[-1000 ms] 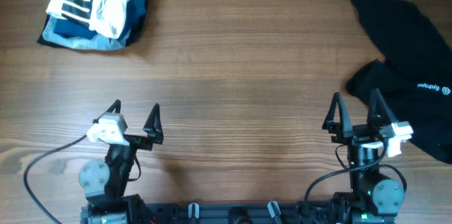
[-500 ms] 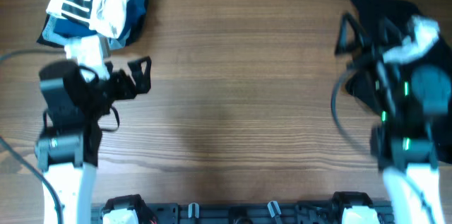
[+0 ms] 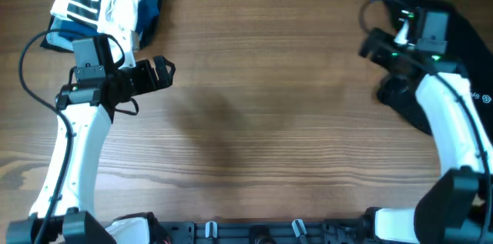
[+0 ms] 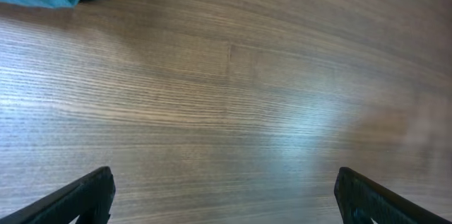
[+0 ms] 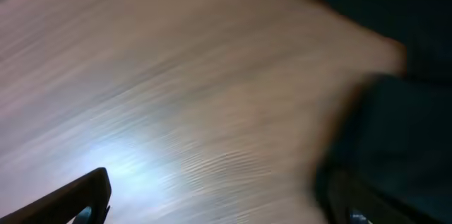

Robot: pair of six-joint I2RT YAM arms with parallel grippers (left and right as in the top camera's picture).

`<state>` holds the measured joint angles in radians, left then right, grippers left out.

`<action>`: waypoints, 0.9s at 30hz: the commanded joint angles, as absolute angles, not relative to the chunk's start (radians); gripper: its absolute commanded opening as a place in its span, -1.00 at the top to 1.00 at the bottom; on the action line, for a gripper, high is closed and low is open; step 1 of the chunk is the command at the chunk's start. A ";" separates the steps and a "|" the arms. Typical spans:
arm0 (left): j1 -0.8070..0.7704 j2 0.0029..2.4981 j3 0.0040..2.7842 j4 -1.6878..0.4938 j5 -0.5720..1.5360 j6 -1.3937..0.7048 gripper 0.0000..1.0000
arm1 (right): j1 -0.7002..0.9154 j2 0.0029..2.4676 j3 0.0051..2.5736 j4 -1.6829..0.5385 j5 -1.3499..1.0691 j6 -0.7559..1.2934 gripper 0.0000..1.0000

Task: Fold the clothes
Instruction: 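Reach the right gripper to the black t-shirt and grasp its edge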

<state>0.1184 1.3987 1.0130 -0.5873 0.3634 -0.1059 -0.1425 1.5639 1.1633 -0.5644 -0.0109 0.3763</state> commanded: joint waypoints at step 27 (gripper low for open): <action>0.113 1.456 1.018 -0.553 0.369 -0.082 -0.84 | -0.221 1.909 1.091 -0.523 -0.036 0.358 0.70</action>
<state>0.1184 1.4418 1.0130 -0.5606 0.3649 -0.1055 -0.2478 1.8694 1.0981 -0.5362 -0.0036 0.3820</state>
